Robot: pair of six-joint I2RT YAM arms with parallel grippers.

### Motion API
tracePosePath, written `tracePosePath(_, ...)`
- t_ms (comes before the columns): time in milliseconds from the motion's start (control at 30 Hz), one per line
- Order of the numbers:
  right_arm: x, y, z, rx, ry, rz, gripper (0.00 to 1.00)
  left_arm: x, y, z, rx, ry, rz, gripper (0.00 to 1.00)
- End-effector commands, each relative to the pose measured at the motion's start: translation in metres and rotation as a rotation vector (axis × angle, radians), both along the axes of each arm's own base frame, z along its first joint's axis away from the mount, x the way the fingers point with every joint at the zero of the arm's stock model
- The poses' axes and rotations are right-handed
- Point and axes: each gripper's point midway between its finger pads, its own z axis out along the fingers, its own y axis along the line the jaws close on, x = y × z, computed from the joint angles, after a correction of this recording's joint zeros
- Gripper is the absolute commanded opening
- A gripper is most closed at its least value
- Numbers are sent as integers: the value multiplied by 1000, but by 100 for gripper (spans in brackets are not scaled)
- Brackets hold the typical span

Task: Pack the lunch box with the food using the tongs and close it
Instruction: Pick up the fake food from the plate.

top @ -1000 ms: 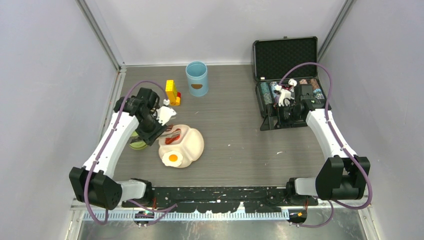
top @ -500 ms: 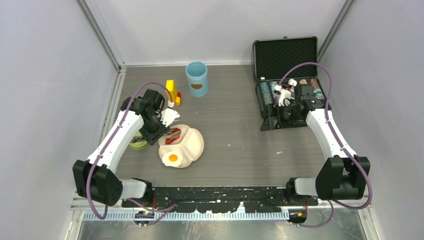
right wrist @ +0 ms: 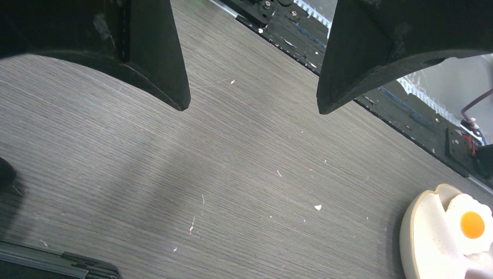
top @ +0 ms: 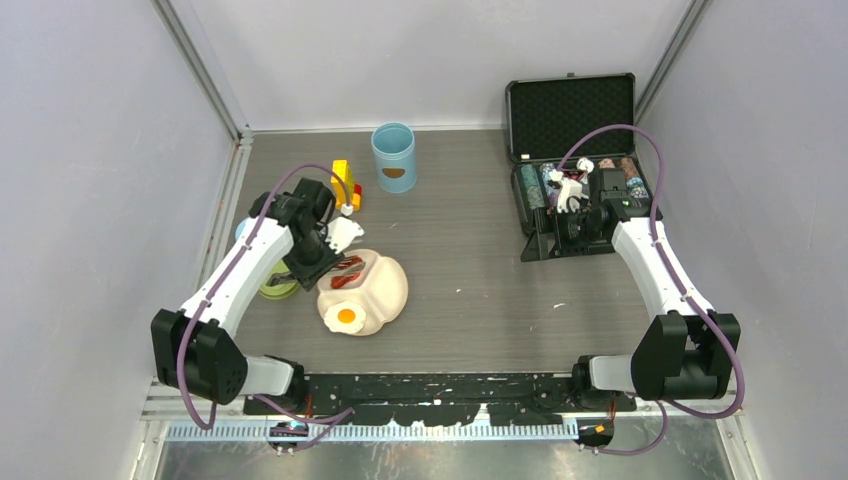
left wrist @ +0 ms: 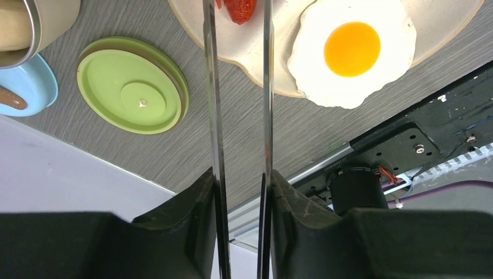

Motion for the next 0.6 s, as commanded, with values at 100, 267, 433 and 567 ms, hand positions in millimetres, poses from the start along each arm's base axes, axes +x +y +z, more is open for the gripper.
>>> tracePosePath(100, 4, -1, 6, -11, -39, 9, 85, 3, -12, 21, -65, -43, -5, 21)
tracePosePath(267, 4, -1, 4, -10, -35, 12, 84, 5, -20, 53, -128, -106, 8, 7)
tracePosePath(433, 6, 1, 4, 2, -34, 12, 85, 12, -31, 76, -187, -143, 17, 3)
tracePosePath(567, 7, 2, 5, 7, -36, 10, 85, 27, -45, 96, -259, -196, 16, 2)
